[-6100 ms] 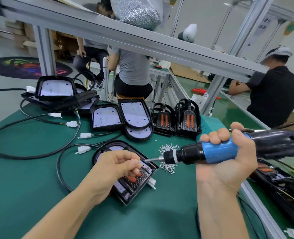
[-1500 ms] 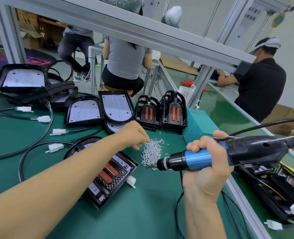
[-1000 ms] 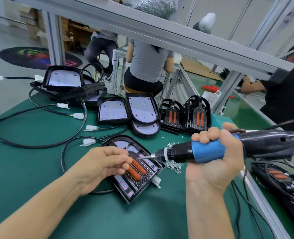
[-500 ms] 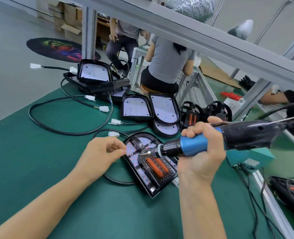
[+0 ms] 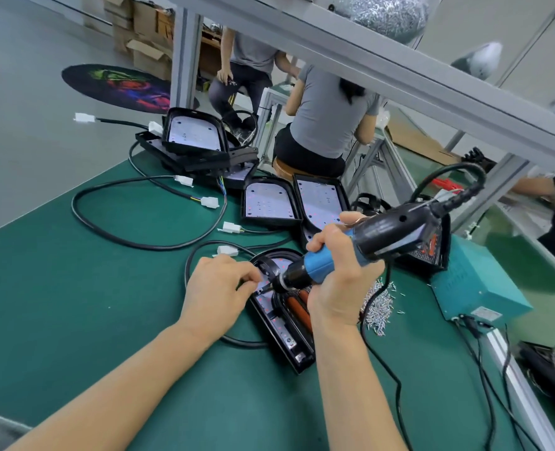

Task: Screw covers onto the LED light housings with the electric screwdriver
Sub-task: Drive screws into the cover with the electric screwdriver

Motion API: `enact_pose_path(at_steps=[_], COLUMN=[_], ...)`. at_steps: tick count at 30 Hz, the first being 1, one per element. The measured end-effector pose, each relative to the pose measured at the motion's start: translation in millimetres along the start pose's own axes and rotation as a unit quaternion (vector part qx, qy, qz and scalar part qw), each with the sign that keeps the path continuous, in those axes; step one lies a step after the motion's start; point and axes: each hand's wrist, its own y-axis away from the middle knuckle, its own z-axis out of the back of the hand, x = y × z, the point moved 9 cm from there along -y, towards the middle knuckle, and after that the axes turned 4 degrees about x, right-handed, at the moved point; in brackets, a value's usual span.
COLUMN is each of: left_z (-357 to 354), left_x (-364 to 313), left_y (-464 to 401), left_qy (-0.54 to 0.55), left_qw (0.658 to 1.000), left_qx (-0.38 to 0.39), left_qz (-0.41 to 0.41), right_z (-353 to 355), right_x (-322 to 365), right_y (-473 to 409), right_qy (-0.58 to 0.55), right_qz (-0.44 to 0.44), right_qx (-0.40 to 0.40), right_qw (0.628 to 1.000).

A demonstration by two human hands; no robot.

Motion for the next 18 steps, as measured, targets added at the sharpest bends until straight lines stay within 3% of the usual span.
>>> enact_pose_path(at_steps=[8, 14, 18], left_z=[-5.2, -5.6, -4.5], left_x=[9.9, 8.9, 0.0], left_y=[-1.4, -2.6, -3.9], left_qy=[-0.014, -0.029, -0.043], left_qw=[0.999, 0.999, 0.999], left_qx=[0.019, 0.017, 0.011], left_qz=[0.047, 0.043, -0.002], right_z=[-13.7, -14.0, -4.5], right_x=[1.5, 5.2, 19.3], right_y=[-0.6, 1.5, 4.2], right_qy=[0.014, 0.022, 0.026], right_qz=[0.015, 0.011, 0.024], right_qx=[0.042, 0.055, 0.027], right_qw=[0.999, 0.998, 0.999])
